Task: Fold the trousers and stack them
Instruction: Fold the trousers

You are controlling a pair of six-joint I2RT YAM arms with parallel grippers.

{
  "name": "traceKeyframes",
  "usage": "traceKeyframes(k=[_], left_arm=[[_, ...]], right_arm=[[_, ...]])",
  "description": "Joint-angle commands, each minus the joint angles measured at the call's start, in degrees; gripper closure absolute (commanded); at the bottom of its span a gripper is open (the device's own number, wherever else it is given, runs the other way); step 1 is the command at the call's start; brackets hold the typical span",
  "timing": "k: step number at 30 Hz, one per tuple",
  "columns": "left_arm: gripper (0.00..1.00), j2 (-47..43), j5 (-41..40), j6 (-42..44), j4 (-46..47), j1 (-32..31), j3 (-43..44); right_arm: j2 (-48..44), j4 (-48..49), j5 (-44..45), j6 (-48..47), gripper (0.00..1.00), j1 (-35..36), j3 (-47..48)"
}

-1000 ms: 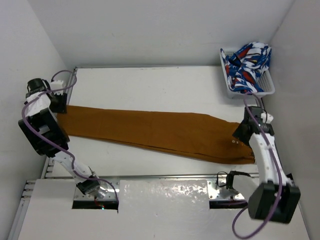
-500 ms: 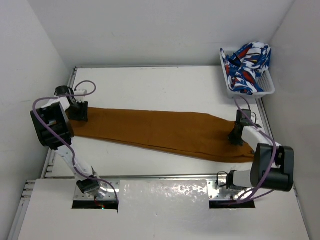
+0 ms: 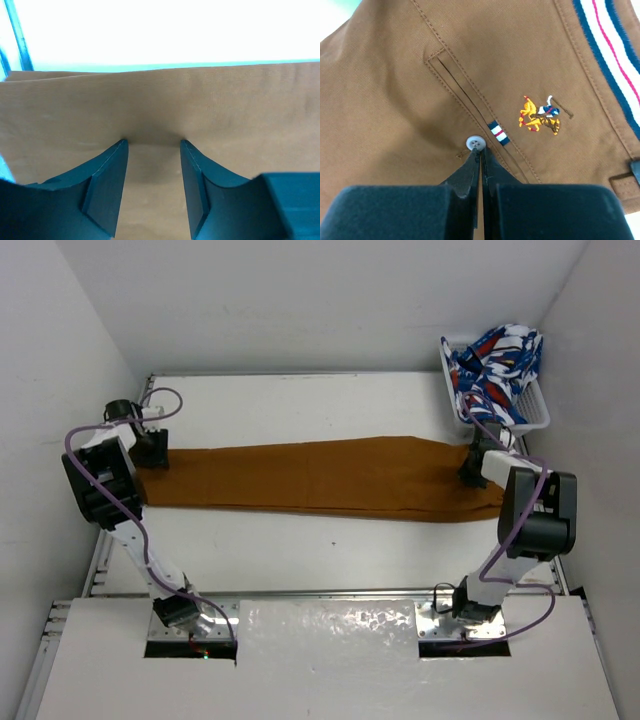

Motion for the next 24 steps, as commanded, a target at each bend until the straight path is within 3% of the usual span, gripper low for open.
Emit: traceKeyframes(k=[1, 3, 10, 19, 22, 24], left_arm=[[0.55, -3.64, 2.27, -2.01, -1.26, 1.24, 3.30], [0.54, -7.41, 2.19, -3.23, -3.46, 2.29, 2.95], [0.53, -12.27, 1.41, -8.60, -2.24, 17.48, -1.36], [0.39, -3.93, 1.04, -8.95, -0.04, 19.17, -0.58], [0.24, 0.63, 2.10, -8.78, -0.04, 19.43, 0.75], [0.24, 3.09, 4.81, -7.99, -0.48, 19.61, 0.66]], right_arm=[[0.16, 0.36, 4.75, -3.83, 1.00, -0.97, 2.26], [-1.50, 1.15, 4.75, -4.88, 1.00, -1.06, 1.65], [-4.85, 1.42, -1.57, -7.09, 0.97, -1.06, 1.12], [-6.52, -0.25, -6.06, -8.93, 0.90, -0.97, 1.38], [-7.40, -1.39, -5.97, -9.11, 0.89, -0.79, 1.55], [-8.10, -2.09, -5.45, -8.93, 0.89, -0.79, 1.73]])
